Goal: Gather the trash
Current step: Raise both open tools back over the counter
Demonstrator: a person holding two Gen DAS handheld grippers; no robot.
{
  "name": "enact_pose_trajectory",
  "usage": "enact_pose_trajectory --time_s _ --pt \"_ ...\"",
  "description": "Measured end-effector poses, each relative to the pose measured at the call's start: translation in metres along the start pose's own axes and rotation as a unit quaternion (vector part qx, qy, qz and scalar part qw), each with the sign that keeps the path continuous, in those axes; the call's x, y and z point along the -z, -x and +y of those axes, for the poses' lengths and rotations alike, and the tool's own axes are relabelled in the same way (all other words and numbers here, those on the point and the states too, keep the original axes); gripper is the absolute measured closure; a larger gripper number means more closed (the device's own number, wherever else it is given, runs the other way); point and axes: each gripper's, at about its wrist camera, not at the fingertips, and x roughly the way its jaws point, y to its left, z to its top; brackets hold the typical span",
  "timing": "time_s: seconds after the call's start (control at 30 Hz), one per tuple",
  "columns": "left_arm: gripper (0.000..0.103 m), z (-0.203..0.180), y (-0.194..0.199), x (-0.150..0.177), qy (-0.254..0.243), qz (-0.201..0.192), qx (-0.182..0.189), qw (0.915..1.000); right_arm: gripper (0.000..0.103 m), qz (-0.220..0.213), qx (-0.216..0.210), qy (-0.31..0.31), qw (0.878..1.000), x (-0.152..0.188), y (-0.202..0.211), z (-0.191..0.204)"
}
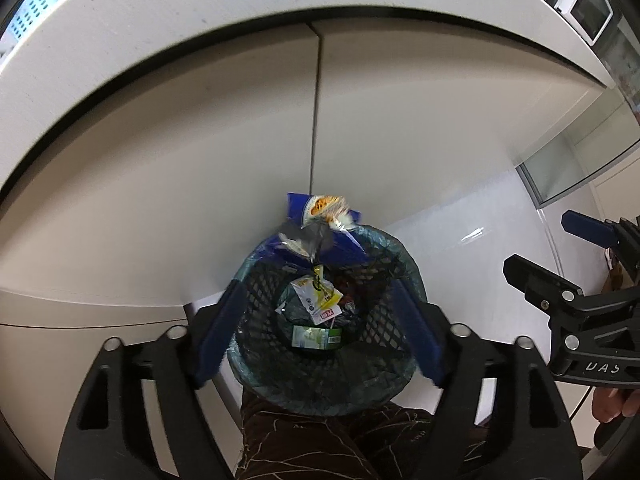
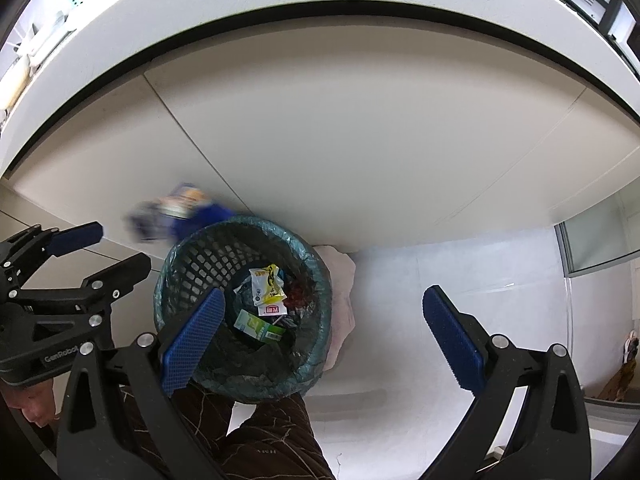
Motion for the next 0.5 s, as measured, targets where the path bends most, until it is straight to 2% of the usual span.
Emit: enact_pose_trajectory --time_s 0.07,0.17,0.37,0.5 --pt "0.014 0.002 0.003 -0.002 0.0 -0.007 -0.003 1.0 0.008 -0.003 0.0 -0.003 1.0 -0.001 0.002 -0.001" --pt "0.006 0.007 0.01 -0.005 0.005 -0.016 -0.012 0.9998 0.008 -0.011 0.005 -0.002 1.0 -0.005 0.008 -0.001" --pt "0.006 0.023 0.04 -0.009 0.03 -0.04 -0.008 0.9987 0.008 -0.032 0.017 0.019 0.999 -0.02 0.032 0.003" --pt "0.006 0.03 0.065 -0.013 0.039 -0.057 -0.01 0.9976 0.008 -0.046 0.01 0.026 0.999 -0.035 0.057 0.008"
